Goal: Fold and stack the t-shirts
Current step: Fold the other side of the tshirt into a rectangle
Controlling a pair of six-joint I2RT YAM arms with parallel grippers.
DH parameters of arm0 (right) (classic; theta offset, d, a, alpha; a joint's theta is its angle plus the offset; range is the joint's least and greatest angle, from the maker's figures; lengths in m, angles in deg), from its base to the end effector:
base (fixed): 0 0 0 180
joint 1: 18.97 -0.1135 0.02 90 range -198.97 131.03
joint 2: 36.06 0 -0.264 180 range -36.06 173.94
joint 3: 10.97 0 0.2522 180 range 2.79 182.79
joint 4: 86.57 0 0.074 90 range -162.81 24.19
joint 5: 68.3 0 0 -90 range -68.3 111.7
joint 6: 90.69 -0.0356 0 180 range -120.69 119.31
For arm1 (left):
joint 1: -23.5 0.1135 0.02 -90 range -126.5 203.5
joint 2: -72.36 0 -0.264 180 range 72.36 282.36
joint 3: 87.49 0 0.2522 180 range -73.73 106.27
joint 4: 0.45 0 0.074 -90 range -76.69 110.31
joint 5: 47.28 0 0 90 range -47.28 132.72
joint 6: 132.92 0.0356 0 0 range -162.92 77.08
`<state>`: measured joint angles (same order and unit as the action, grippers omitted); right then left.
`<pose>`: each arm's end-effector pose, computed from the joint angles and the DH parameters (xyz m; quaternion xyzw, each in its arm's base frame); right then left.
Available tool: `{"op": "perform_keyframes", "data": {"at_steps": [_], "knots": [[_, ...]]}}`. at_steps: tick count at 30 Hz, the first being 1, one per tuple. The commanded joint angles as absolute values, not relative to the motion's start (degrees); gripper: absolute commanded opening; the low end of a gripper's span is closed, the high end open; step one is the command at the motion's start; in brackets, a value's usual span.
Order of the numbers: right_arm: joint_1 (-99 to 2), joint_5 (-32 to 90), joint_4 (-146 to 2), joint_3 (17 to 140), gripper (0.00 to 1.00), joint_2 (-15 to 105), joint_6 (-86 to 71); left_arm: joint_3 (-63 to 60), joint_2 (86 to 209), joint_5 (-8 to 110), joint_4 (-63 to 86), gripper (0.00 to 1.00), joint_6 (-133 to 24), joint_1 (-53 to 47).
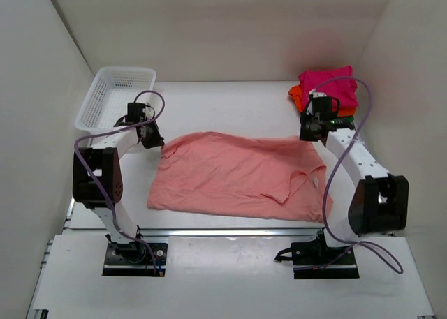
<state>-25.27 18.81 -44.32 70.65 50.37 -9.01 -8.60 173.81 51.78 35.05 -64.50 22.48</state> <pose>0.3277 0.0344 0.2756 0.0256 0.9300 0.0233 0.3659 0.3629 -0.0121 0.1829 -0.1497 0.9469 -0.1282 0.2541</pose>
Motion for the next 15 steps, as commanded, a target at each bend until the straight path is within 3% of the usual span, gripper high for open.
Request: {"op": "perform_keyframes", "data": {"at_steps": [1,15], "knots": [[-23.7,21.4,-45.2,64.6,0.00,42.7,-11.1,-9.4,169.0,54.1,33.6,0.00,-64.2,22.6],[-21.0,26.9,-36.5,53.9,0.00,25.6,-12.1,-19.0,155.8,52.8,34.0,0.00,-62.1,23.0]]}}
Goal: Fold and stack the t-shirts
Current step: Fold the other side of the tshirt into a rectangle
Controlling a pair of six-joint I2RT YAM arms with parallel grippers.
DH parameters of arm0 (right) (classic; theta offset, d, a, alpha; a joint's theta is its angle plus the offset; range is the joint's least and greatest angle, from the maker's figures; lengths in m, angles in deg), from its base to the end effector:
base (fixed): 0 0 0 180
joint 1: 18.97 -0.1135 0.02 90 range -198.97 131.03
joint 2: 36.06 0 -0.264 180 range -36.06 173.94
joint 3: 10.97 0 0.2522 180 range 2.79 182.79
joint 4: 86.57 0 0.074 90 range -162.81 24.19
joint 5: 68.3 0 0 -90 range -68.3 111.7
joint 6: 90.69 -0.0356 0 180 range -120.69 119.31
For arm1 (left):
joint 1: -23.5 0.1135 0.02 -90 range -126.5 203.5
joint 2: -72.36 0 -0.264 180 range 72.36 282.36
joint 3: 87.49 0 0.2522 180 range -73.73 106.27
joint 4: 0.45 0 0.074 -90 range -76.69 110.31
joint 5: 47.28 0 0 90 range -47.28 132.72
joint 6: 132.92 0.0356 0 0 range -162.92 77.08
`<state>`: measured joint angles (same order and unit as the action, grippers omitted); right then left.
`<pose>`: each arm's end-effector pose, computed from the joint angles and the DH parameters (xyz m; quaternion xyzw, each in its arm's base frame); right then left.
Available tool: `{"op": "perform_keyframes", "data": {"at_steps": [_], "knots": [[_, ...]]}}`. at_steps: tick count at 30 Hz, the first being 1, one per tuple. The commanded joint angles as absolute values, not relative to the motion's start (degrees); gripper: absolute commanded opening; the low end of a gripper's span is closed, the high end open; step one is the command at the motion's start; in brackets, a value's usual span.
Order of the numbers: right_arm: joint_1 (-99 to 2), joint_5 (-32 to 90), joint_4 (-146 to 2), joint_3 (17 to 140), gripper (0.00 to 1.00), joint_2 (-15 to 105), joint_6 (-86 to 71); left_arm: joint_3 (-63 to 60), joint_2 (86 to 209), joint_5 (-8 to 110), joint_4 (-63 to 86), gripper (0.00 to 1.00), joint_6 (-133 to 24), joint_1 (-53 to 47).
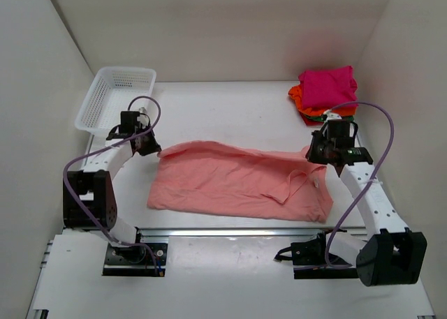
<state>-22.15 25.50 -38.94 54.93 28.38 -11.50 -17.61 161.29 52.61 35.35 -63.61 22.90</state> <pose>0.2336 0.0153 0.2791 0.0493 0.9260 0.0760 0.3665 0.3162 -0.0094 0.2060 -0.1400 0.9398 -0.1363 0.2805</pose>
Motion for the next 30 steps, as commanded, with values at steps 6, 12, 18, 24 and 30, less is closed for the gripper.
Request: {"op": "perform_keyframes", "data": {"at_steps": [6,12,18,24,30], "knots": [[-19.4,30.3,-33.2,50.5,0.00,20.4,-13.8,-24.0,147.8,48.3,29.7,0.00,-60.8,22.3],[-20.9,30.9,-30.1,47.1,0.00,18.2,-16.2,-24.8,148.0,47.6,32.5,0.00,-61.0,22.4],[-22.1,29.6,-28.2,46.1,0.01,17.0,-18.0,-28.7,147.3,49.5,34.4,0.00,-62.1,22.2],[-21.8,29.4,-24.6,47.8,0.00,20.0,-18.6,-32.2,142.2,47.9,35.5,0.00,-62.2,22.2],[-20.8,29.8,-20.0,49.3,0.00,20.7,-20.7,-32.5,141.2,48.5,37.6,0.00,-61.8,21.8]]}}
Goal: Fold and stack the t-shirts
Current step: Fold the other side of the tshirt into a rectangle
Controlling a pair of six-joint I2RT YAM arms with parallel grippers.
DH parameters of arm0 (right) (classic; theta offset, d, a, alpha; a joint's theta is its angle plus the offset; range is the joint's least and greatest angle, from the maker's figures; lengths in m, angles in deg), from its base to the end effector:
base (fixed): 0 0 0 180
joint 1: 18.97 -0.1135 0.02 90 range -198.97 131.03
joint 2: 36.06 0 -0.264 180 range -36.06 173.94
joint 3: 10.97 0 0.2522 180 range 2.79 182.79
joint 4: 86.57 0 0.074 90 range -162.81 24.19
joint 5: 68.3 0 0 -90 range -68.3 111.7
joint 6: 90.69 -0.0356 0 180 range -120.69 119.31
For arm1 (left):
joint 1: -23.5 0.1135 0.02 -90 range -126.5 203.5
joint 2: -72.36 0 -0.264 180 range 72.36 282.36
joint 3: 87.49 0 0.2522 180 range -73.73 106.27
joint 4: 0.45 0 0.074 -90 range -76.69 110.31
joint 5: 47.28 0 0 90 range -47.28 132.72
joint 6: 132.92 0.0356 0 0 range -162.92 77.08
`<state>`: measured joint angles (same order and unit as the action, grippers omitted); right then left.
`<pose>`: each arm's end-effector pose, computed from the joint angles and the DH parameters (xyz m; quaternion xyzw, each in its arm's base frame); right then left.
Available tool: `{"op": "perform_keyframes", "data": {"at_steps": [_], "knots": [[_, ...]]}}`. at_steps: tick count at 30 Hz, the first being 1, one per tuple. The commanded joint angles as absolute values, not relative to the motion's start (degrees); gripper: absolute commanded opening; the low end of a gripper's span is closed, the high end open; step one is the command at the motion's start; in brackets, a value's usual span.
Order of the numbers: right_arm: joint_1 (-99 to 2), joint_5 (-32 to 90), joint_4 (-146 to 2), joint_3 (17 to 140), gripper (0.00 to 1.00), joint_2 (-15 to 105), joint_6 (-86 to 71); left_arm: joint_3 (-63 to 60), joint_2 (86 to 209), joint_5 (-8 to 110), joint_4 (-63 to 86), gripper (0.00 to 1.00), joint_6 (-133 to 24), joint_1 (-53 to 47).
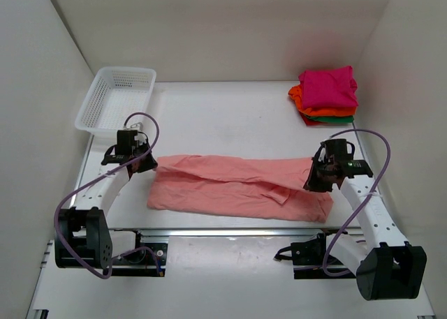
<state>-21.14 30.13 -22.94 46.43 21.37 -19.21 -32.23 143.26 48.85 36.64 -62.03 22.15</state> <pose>0.1782 0.0120 0.2380 0.1215 0.9636 0.1112 0.2107 0.2426 -0.0095 0.2079 -0.1292 0.9375 -0.1065 0.3050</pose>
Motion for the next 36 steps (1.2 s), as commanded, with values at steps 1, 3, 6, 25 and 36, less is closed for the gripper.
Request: {"op": "perform_keyframes", "data": {"at_steps": [1,3,6,25,36], "knots": [[-20.0,30.0,-19.3,49.4,0.00,20.2,-20.6,-32.7,141.3,48.5,37.3,0.00,-61.8,21.9],[-19.1,30.4,-18.4,49.4,0.00,19.2,-19.7,-32.4,140.7,48.8,37.5,0.00,-61.9,22.2],[-15.4,30.5,-17.0,49.5,0.00,18.3,-18.1,-32.0,140.8,48.3,37.7,0.00,-61.9,22.2],[-25.2,28.2,-8.8,45.4,0.38,17.9,-23.5,-30.1,143.5,49.0,39.6,0.44,-60.3,22.6],[-22.0,27.8,-19.4,47.9,0.48,22.0,-22.5,-21.9,150.4,51.5,40.3,0.38,-56.6,14.4]]}}
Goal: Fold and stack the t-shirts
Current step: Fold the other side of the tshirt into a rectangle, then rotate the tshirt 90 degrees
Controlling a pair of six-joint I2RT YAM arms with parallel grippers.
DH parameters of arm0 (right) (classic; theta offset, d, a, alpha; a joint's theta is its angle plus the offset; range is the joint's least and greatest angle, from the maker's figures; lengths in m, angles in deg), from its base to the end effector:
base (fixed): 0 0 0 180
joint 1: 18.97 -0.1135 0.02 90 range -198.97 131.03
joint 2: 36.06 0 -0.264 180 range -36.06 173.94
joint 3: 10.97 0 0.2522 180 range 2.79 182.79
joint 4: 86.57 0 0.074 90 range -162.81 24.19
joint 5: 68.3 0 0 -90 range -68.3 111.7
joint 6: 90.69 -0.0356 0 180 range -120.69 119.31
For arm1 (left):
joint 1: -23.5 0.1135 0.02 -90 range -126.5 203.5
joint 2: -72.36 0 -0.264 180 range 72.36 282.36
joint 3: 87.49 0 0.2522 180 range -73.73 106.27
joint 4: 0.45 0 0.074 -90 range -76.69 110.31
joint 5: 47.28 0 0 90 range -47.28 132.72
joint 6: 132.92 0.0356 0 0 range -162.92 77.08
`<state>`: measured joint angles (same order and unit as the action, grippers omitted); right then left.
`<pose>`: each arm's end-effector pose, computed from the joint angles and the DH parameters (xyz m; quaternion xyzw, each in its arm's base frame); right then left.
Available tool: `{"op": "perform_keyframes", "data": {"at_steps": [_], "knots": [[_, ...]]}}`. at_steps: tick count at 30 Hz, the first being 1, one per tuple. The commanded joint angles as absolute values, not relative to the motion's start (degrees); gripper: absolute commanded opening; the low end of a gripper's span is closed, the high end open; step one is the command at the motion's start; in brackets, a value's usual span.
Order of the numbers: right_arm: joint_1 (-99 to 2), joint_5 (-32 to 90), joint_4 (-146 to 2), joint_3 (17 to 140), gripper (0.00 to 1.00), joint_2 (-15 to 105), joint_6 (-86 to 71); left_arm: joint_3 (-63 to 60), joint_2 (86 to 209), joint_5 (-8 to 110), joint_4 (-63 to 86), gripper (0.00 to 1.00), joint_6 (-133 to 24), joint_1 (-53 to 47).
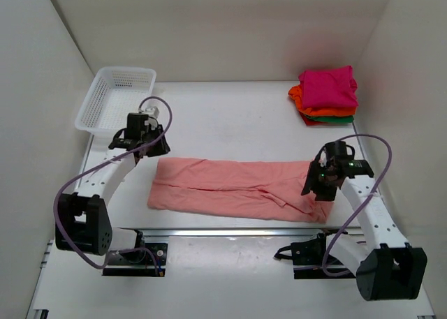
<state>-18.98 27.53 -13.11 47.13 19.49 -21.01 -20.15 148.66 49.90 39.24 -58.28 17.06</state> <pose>0.1584 0.0036 0.2390 0.1653 0.9709 0.0786 0.1542 0.2766 -0.0357 0.2486 -0.0506 0.9327 -0.1242 0.3349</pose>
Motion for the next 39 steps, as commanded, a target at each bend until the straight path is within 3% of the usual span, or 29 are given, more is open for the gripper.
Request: {"op": "perform_keyframes", "data": {"at_steps": [1,8,11,17,21,24,26,28,30,34,39], "knots": [[-24.7,27.6,-21.6,47.5,0.46,23.8,-23.8,-23.7,151.4,51.7,39.4,0.38,-57.2,13.5],[-28.0,24.0,-30.3,45.5,0.47,36.8,-27.5,-26.3,161.8,50.6,41.4,0.23,-60.0,7.9],[-26.6,23.6,-34.4,48.8,0.47,44.6,-27.1,-27.9,163.8,51.2,42.2,0.20,-61.6,5.6],[-31.2,23.7,-36.4,67.6,0.47,65.9,-25.6,-32.0,161.4,54.1,42.7,0.17,-65.0,1.1],[-34.9,27.0,-34.3,91.9,0.47,84.0,-20.4,-37.8,155.3,54.9,43.8,0.15,-66.1,1.2],[-37.0,30.2,-25.7,117.4,0.49,100.2,-15.1,-41.3,148.9,57.6,45.2,0.15,-67.9,2.2],[-38.8,32.3,-16.3,142.9,0.51,110.3,-11.4,-43.7,144.9,59.9,45.8,0.12,-69.5,1.0],[-38.8,39.0,-12.9,158.0,0.52,119.3,-11.3,-45.8,141.6,66.2,45.7,0.07,-72.3,-0.1],[-39.4,41.3,-15.2,157.6,0.53,117.8,-10.6,-45.5,139.9,69.1,46.3,0.04,-73.8,-1.5],[-41.9,33.1,-18.9,149.9,0.56,106.1,-6.0,-39.3,135.0,71.6,42.5,0.05,-76.0,2.1],[-41.0,28.8,-29.4,131.4,0.66,86.3,-6.1,-25.9,138.2,71.7,37.5,0.09,-76.4,5.7]]}}
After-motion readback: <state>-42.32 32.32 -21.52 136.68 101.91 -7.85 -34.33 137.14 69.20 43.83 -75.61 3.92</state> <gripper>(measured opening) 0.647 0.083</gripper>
